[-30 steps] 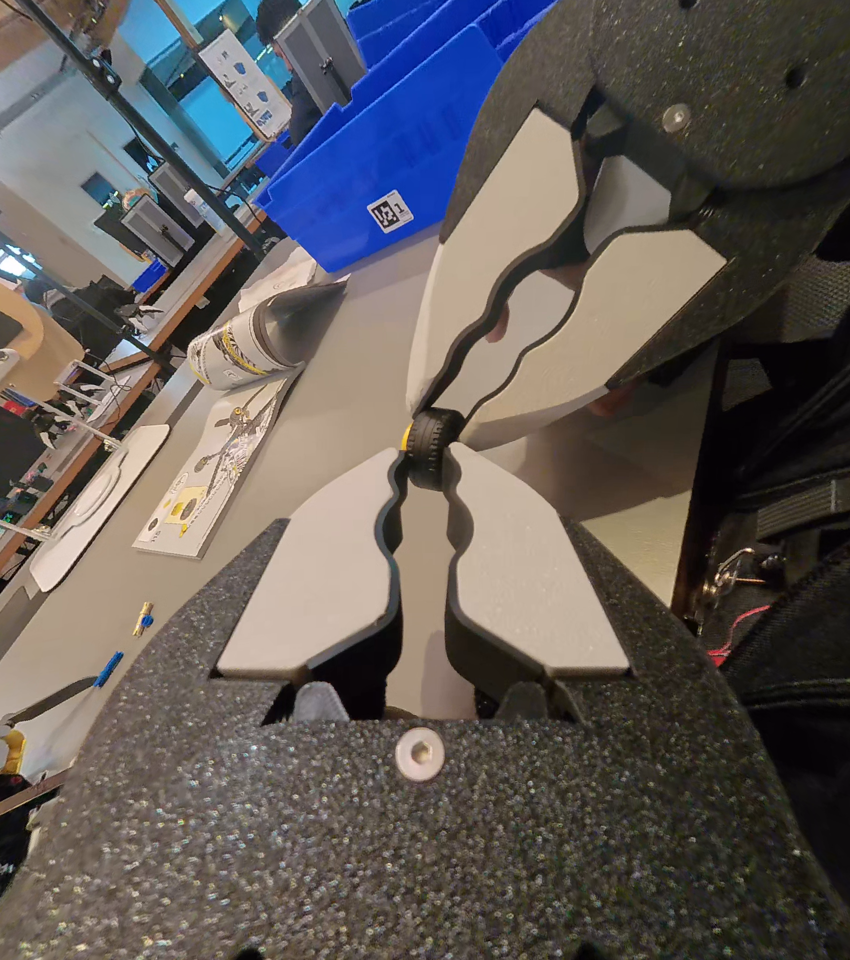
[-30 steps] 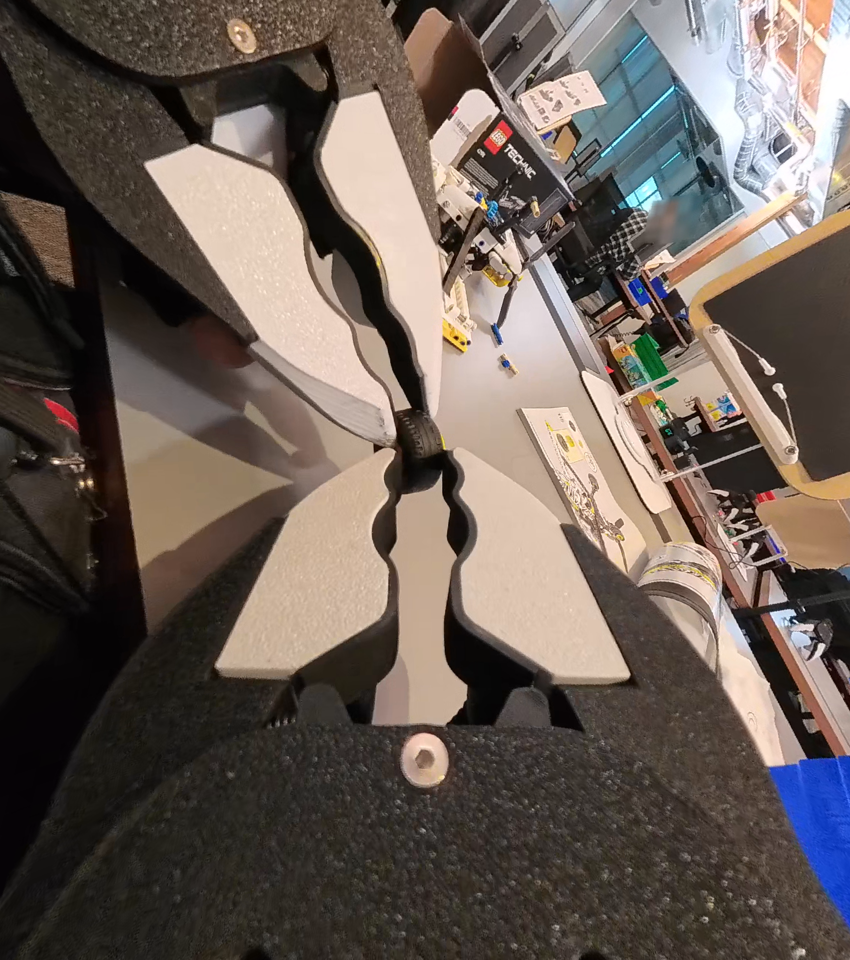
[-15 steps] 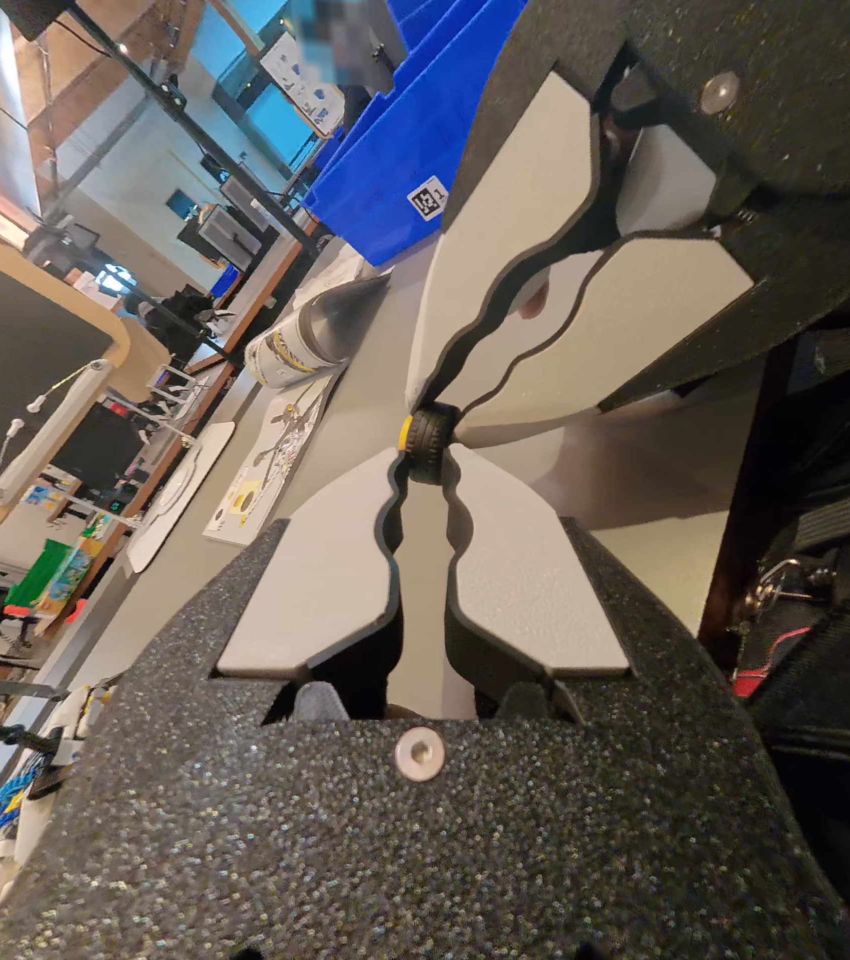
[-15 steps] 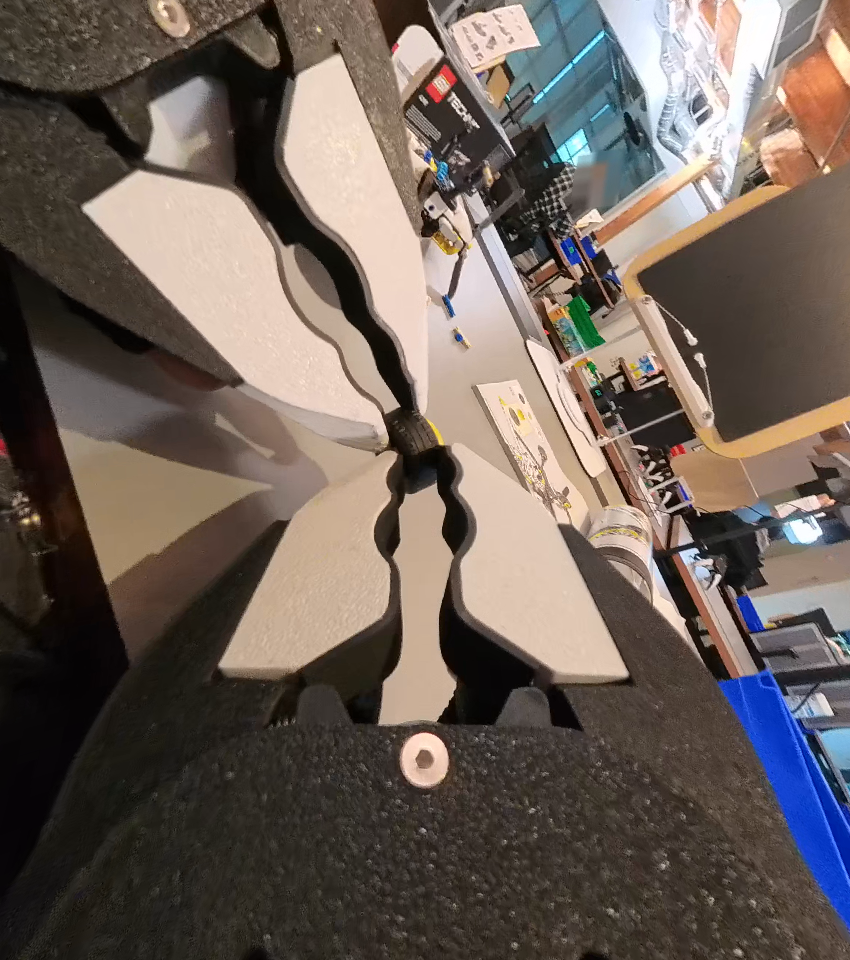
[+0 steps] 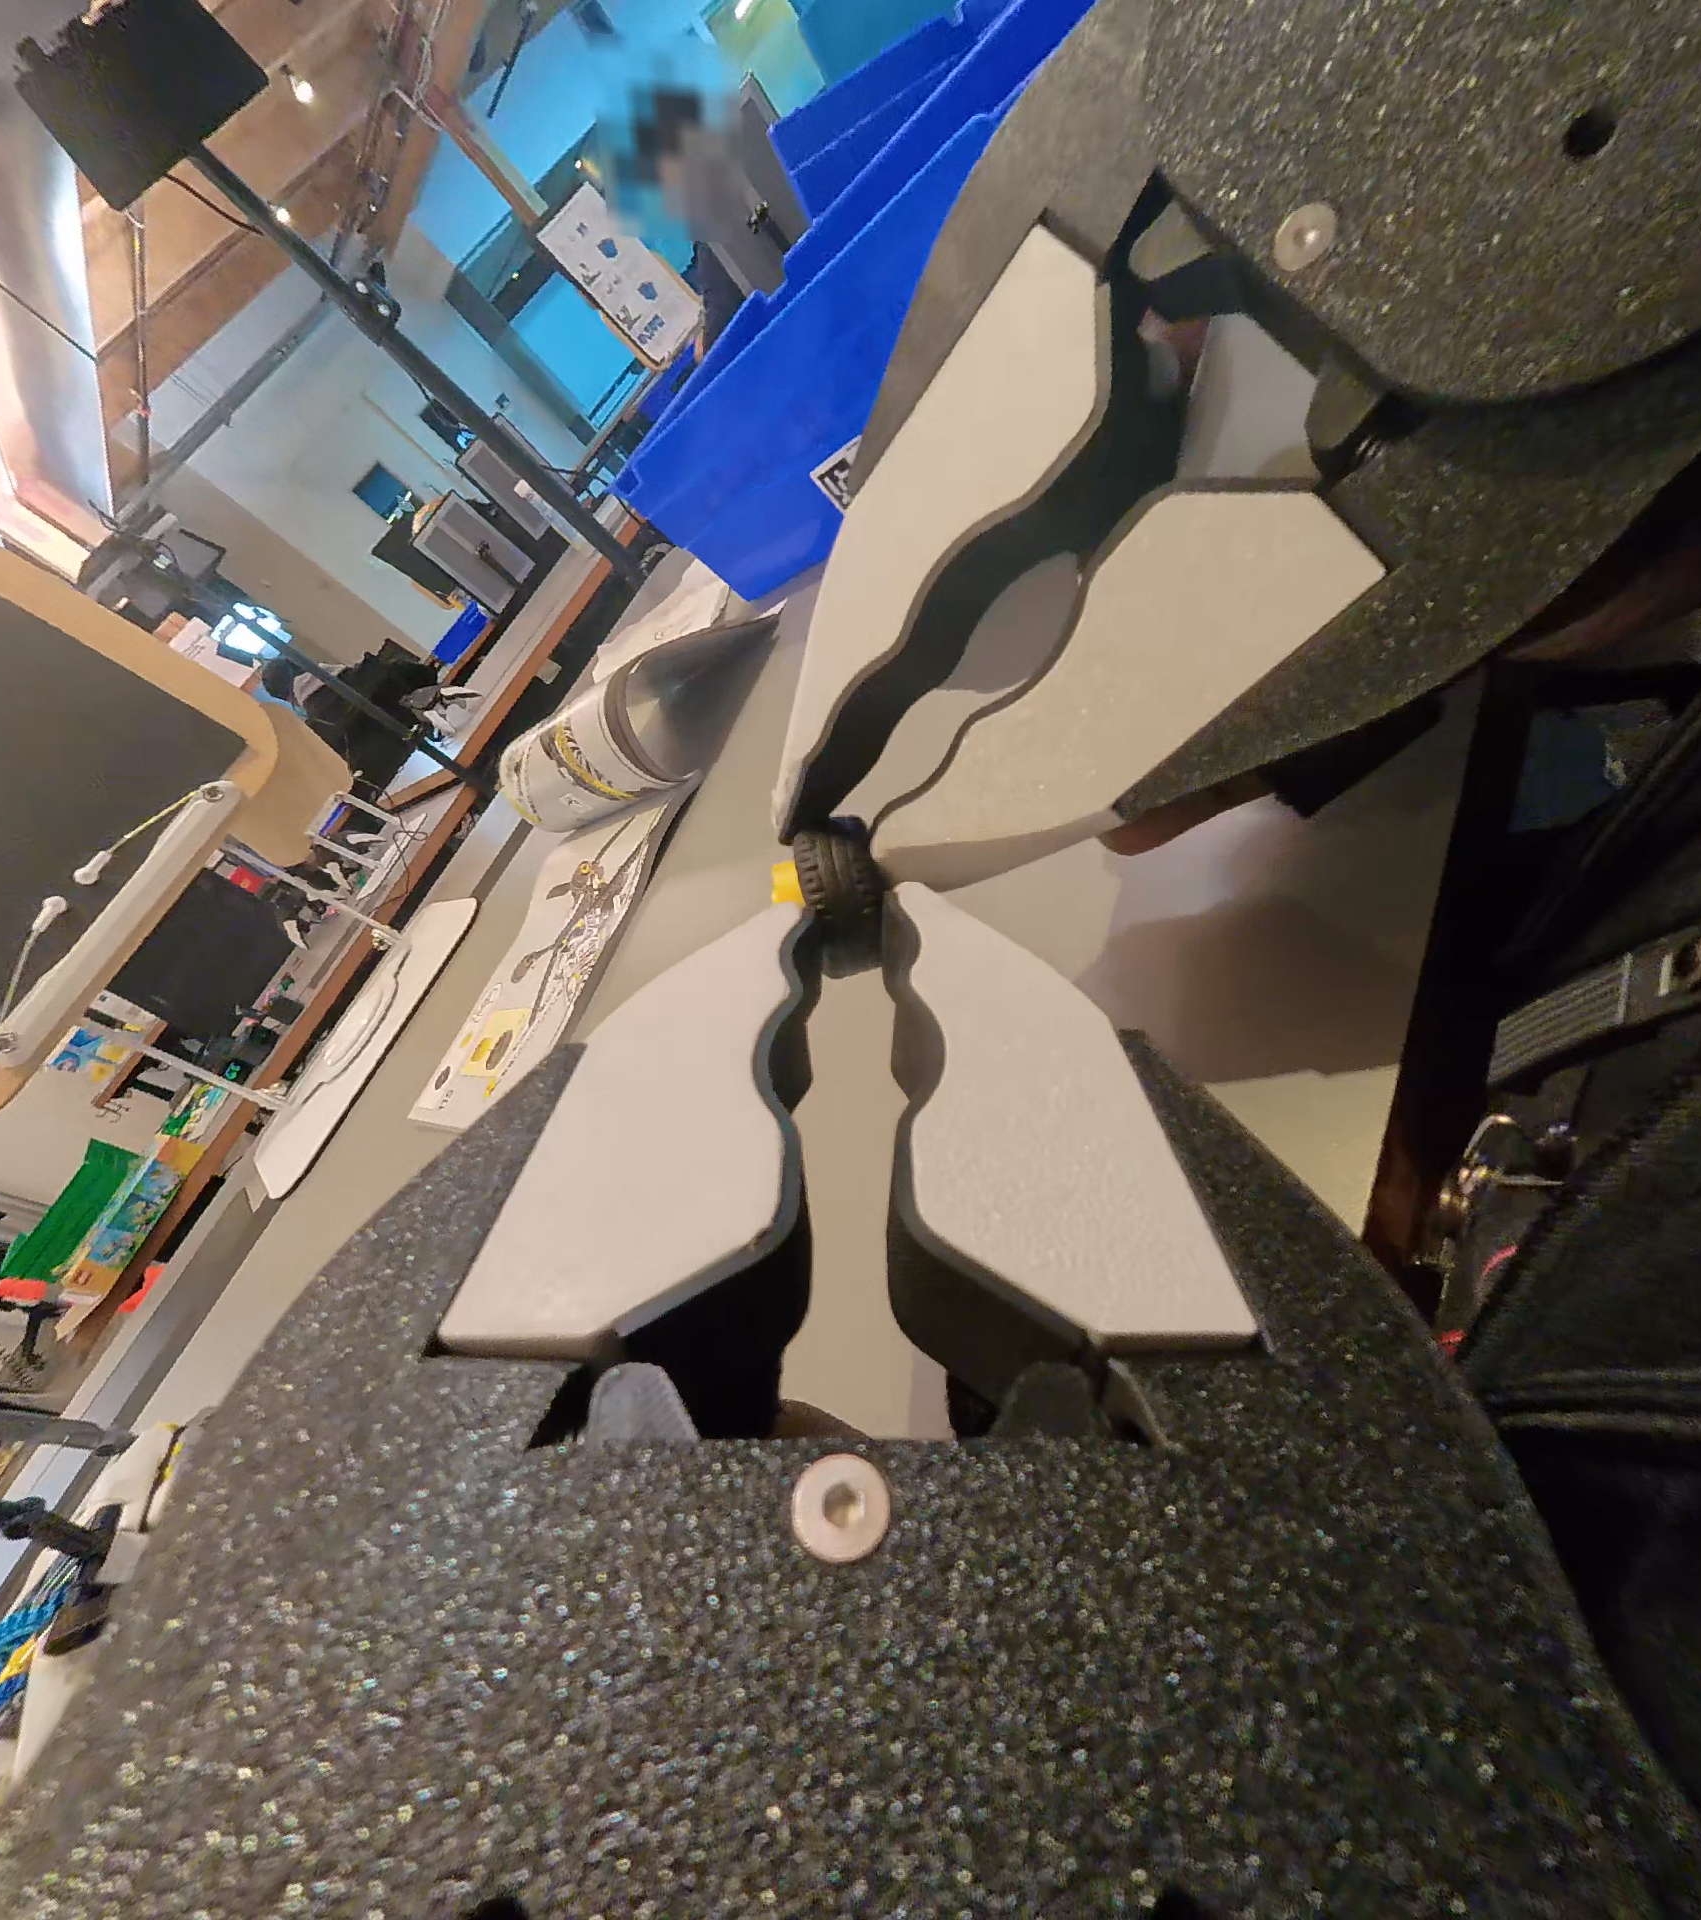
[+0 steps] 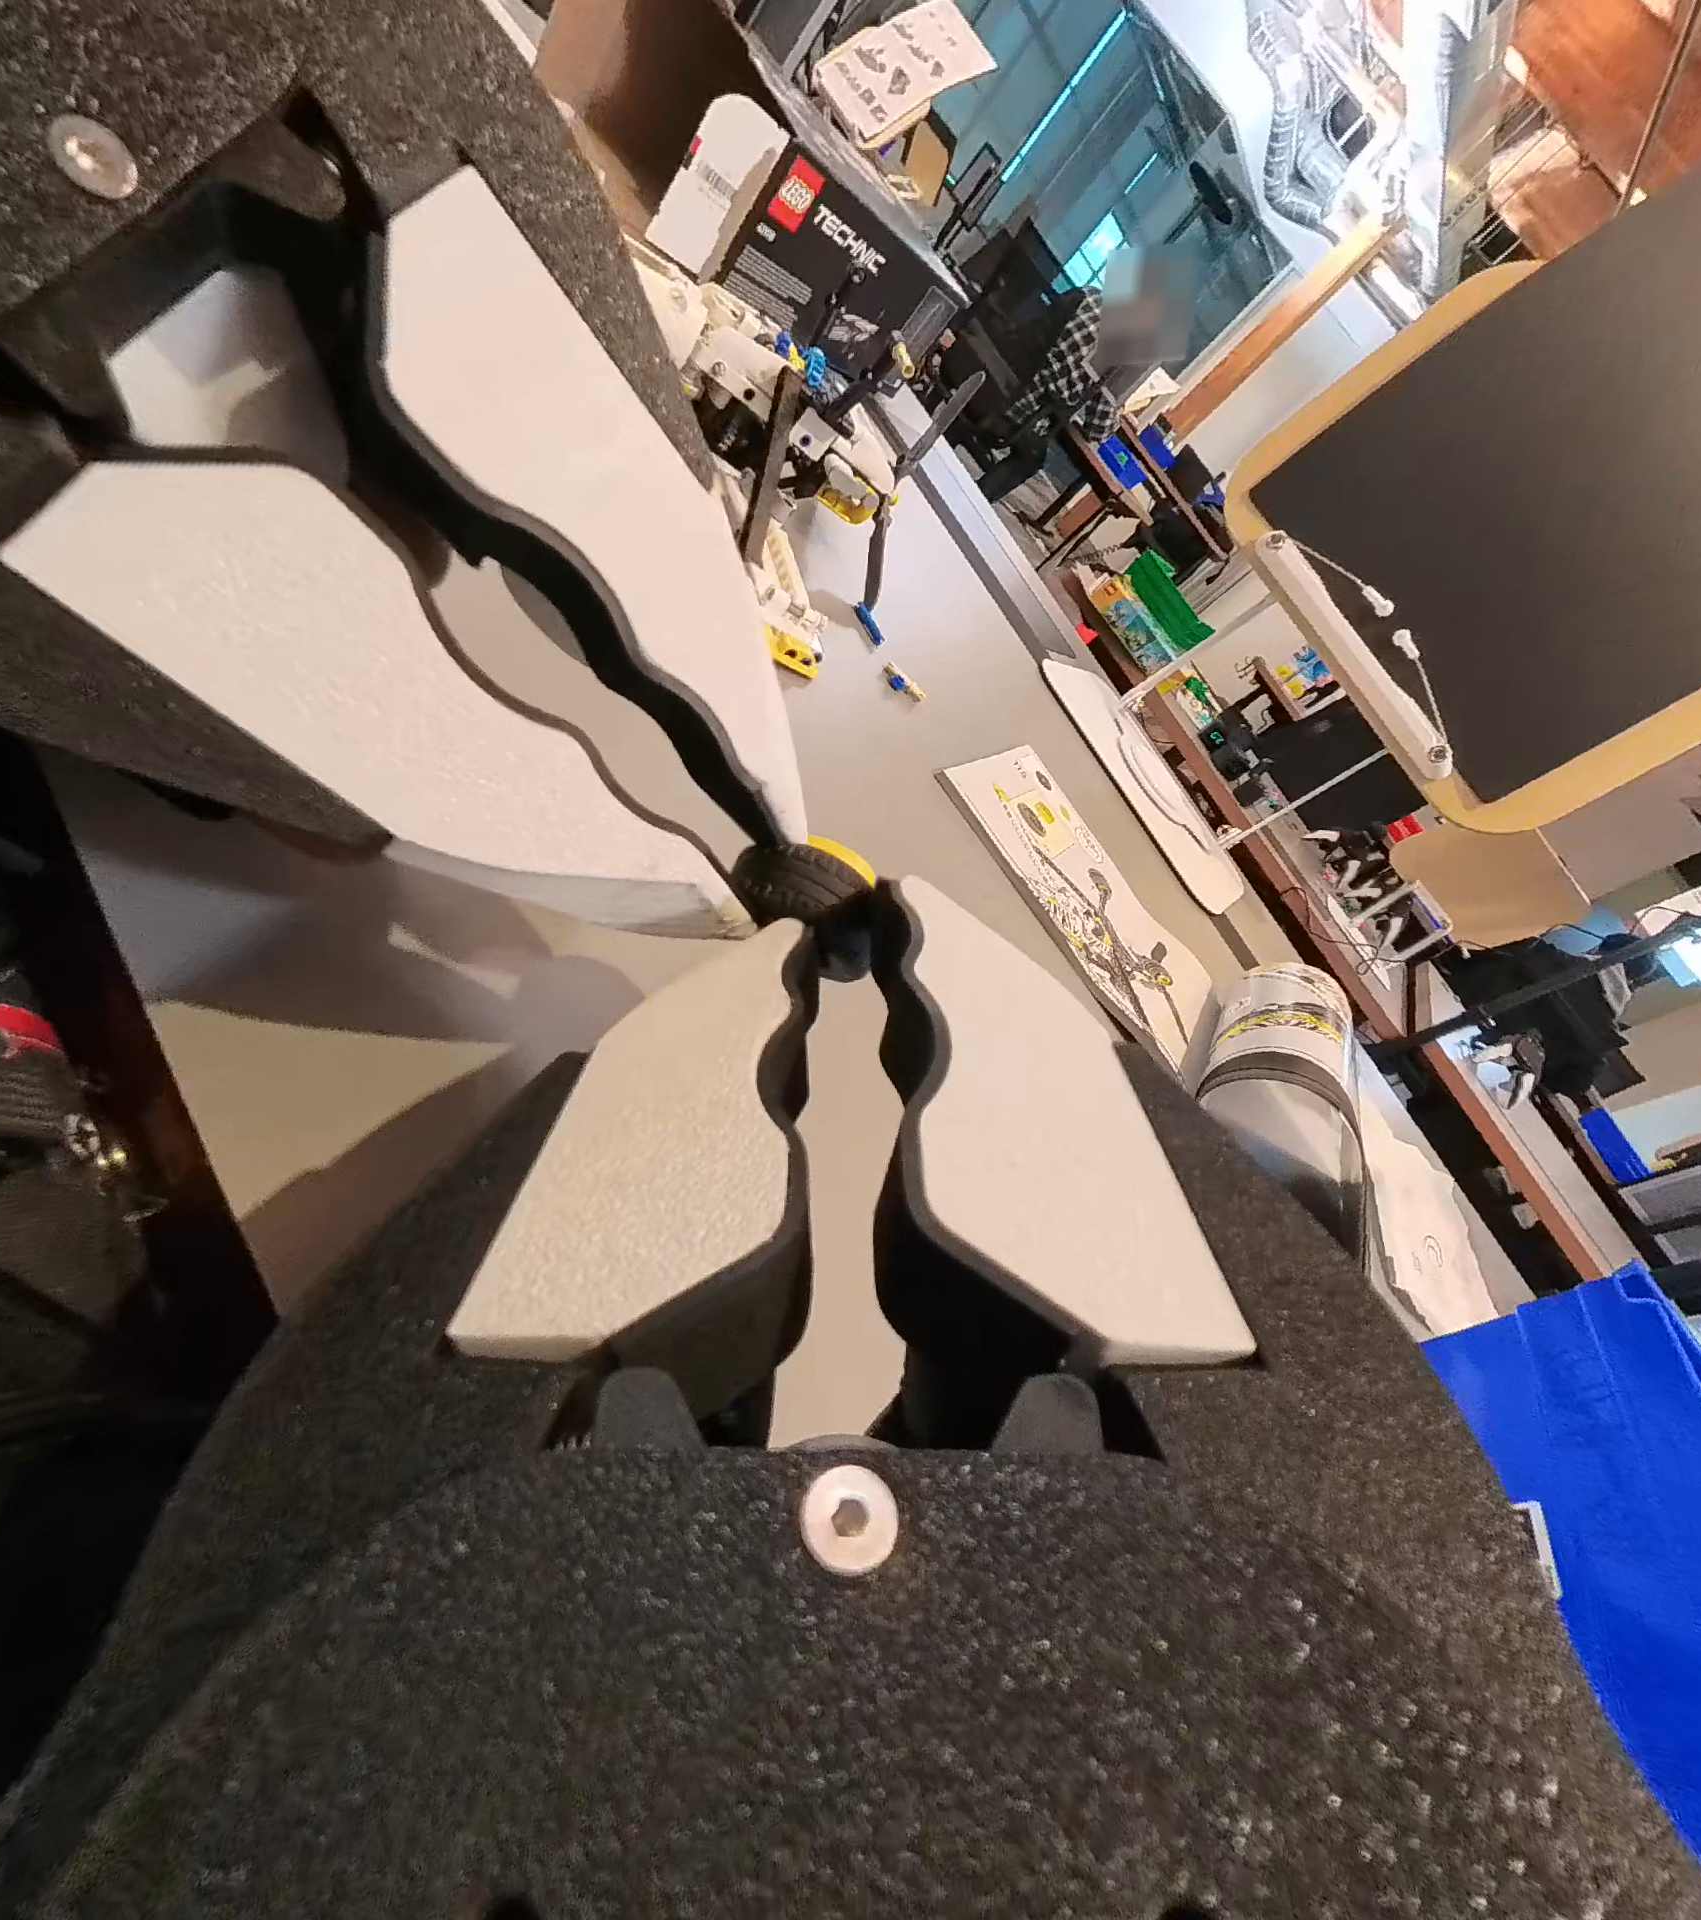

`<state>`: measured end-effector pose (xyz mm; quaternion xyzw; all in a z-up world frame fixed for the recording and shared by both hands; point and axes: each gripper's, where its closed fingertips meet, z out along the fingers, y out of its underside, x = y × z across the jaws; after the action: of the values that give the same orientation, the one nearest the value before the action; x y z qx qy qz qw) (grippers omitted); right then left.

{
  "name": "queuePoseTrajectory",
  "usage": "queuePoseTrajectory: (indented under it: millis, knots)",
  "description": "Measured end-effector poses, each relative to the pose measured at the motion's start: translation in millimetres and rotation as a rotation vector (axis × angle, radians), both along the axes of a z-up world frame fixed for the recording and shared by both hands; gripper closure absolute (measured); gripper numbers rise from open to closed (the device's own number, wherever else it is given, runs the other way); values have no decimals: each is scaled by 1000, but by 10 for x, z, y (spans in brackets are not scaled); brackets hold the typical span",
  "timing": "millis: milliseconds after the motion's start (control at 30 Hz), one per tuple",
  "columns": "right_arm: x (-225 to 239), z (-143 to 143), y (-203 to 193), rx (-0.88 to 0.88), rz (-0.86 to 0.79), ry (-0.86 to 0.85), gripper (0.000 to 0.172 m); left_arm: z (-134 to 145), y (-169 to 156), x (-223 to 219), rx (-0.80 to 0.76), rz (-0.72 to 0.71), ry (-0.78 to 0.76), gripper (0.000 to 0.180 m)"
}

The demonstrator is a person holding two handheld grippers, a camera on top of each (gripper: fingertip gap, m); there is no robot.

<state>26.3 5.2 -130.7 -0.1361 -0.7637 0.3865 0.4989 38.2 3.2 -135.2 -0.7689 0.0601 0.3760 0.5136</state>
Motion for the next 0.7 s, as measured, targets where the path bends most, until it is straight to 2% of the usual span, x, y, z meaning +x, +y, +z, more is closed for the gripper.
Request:
queuePoseTrajectory:
  millis: [167, 400, 533, 700]
  knots:
    - [-4, 16, -1, -21, 14, 3, 163, 19, -5, -1, 11, -22, -18, 169]
    - [25, -129, -60, 91, 171, -41, 157, -53, -69, 6, -28, -126, -137, 168]
    - [19, -109, -25, 51, 200, -121, 157, -3, -83, 2, 12, -152, -172, 168]
    - [74, -105, -71, -98, 288, -272, 149, 71, -109, 30, 93, -229, -320, 167]
